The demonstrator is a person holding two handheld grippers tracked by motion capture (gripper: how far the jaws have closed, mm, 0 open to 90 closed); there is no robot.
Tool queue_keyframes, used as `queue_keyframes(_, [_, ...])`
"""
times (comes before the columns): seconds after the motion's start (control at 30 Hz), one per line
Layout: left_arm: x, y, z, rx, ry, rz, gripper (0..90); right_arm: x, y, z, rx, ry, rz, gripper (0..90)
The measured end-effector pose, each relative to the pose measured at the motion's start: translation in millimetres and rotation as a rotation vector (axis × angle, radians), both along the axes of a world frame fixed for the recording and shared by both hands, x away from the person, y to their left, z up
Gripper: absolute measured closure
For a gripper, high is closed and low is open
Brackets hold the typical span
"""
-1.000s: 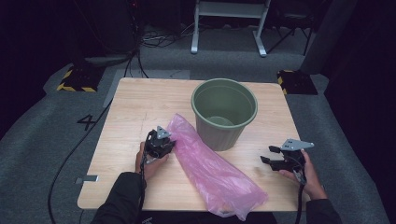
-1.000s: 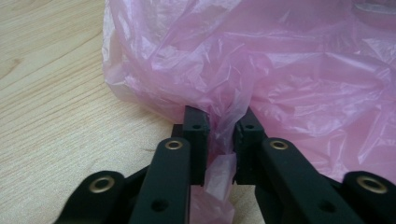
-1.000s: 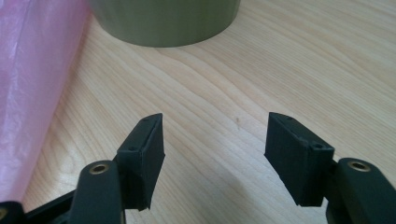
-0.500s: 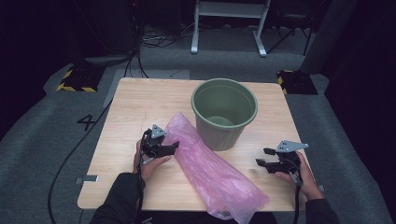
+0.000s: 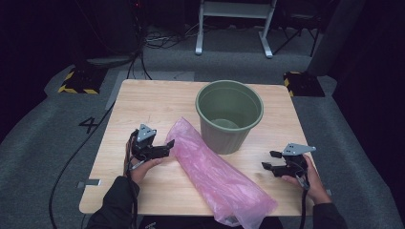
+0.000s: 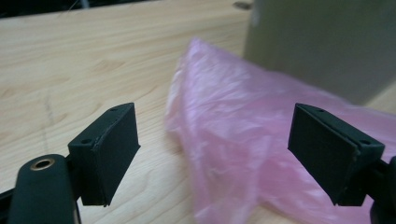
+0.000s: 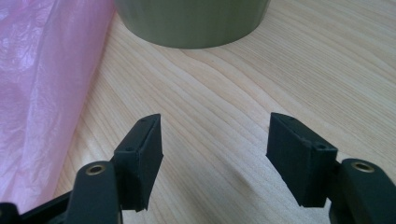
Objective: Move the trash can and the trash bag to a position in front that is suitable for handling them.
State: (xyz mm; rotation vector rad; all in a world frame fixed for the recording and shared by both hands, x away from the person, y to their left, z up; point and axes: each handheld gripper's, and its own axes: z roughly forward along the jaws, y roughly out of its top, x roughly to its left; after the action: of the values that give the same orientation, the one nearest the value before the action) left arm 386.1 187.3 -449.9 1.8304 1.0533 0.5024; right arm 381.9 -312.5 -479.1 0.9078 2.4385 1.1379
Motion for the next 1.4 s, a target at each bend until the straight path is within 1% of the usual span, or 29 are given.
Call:
queue_keyframes(0.07, [-6.1,-7.6,2.2,0.021,0.003,-0.057,15.5,0.5,-0.2,-0.6,-0.003,0.005,-0.003,35.9])
queue_keyframes(0.17, [-17.9,-23.3,2.0,0.045,-0.005,-0.132,15.6,0.5,-0.4,-1.7,-0.012,0.007,-0.001,35.8])
queue_keyframes(0.2, [-20.9,-28.5,2.0,0.062,-0.012,-0.157,15.6,0.5,-0.6,-2.0,-0.012,0.008,-0.002,35.8])
queue_keyframes(0.23, [-24.1,-33.2,1.9,0.065,-0.014,-0.183,15.6,0.5,-0.9,-2.1,-0.011,0.009,-0.002,35.8])
queue_keyframes(0.3, [-29.8,-42.3,0.6,0.051,0.001,-0.248,15.6,0.4,-1.4,-2.2,-0.013,0.009,-0.002,35.7])
queue_keyframes(0.33, [-32.6,-47.3,-0.8,0.062,0.006,-0.275,15.5,0.3,-1.6,-2.1,-0.014,0.011,-0.003,35.7])
queue_keyframes(0.37, [-37.6,-56.6,-5.4,0.085,0.024,-0.314,15.5,0.3,-1.7,-2.2,-0.011,0.012,-0.001,35.6])
queue_keyframes(0.4, [-37.6,-56.6,-5.4,0.085,0.024,-0.314,15.5,0.3,-1.7,-2.2,-0.011,0.012,-0.001,35.6])
queue_keyframes(0.43, [-39.6,-60.7,-8.0,0.094,0.036,-0.328,15.5,0.5,-1.7,-2.8,-0.012,0.014,-0.001,35.6])
queue_keyframes(0.47, [-42.3,-67.1,-12.9,0.115,0.047,-0.351,15.5,0.6,-1.7,-3.0,-0.014,0.015,-0.001,35.6])
queue_keyframes(0.5, [-44.2,-72.5,-17.4,0.144,0.055,-0.362,15.5,0.7,-1.7,-3.4,-0.014,0.018,-0.001,35.6])
queue_keyframes(0.53, [-45.2,-76.8,-20.8,0.166,0.059,-0.363,15.5,0.7,-1.7,-3.7,-0.015,0.019,0.001,35.6])
queue_keyframes(0.57, [-45.0,-82.9,-27.7,0.192,0.072,-0.366,15.6,0.7,-1.7,-3.8,-0.017,0.019,0.002,35.6])
queue_keyframes(0.6, [-43.5,-85.1,-30.9,0.200,0.078,-0.360,15.6,0.5,-1.6,-3.9,-0.019,0.018,0.001,35.6])
queue_keyframes(0.63, [-40.3,-87.7,-35.4,0.205,0.095,-0.349,15.8,0.5,-1.6,-4.0,-0.019,0.018,0.002,35.6])
queue_keyframes(0.67, [-38.0,-88.6,-37.8,0.212,0.102,-0.341,16.1,0.4,-1.6,-4.0,-0.019,0.017,0.001,35.6])
queue_keyframes(0.7, [-34.5,-89.7,-41.3,0.218,0.112,-0.311,16.2,0.4,-1.6,-4.0,-0.019,0.017,0.000,35.6])
queue_keyframes(0.73, [-32.7,-89.7,-42.9,0.216,0.121,-0.307,17.3,0.3,-1.7,-4.0,-0.019,0.018,0.001,35.6])
queue_keyframes(0.77, [-30.7,-89.7,-44.5,0.220,0.123,-0.310,17.7,0.2,-1.7,-4.1,-0.019,0.018,0.001,35.6])
queue_keyframes(0.8, [-29.2,-89.8,-45.8,0.230,0.122,-0.299,18.0,0.2,-1.7,-4.3,-0.021,0.016,0.000,35.6])
queue_keyframes(0.87, [-26.3,-89.0,-47.4,0.219,0.128,-0.292,21.1,0.3,-1.9,-4.7,-0.020,0.017,0.000,35.6])
queue_keyframes(0.93, [-23.3,-89.2,-48.6,0.223,0.130,-0.282,23.9,0.0,-2.2,-5.0,-0.021,0.017,-0.001,35.6])
queue_keyframes(1.03, [-19.1,-89.1,-50.7,0.218,0.130,-0.290,28.7,-0.8,-2.8,-5.1,-0.023,0.014,0.000,35.6])
queue_keyframes(1.07, [-17.4,-88.7,-51.5,0.220,0.137,-0.292,29.6,-1.2,-3.0,-5.2,-0.022,0.015,-0.002,35.6])
queue_keyframes(1.2, [-14.1,-87.0,-52.2,0.218,0.124,-0.293,38.7,-1.7,-3.2,-5.8,-0.022,0.013,-0.002,35.8])
queue_keyframes(1.23, [-13.8,-86.8,-52.2,0.225,0.118,-0.296,39.6,-1.8,-3.0,-5.9,-0.023,0.014,-0.002,35.8])
queue_keyframes(1.33, [-12.1,-85.0,-52.1,0.225,0.112,-0.307,42.9,-1.8,-2.2,-6.8,-0.026,0.015,0.000,35.8])
queue_keyframes(1.37, [-11.4,-83.9,-52.1,0.221,0.107,-0.306,46.0,-1.6,-1.6,-7.7,-0.035,0.015,-0.001,35.8])
queue_keyframes(1.4, [-10.9,-83.0,-51.8,0.222,0.109,-0.308,52.9,-1.6,-1.1,-8.8,-0.044,0.013,-0.001,35.8])
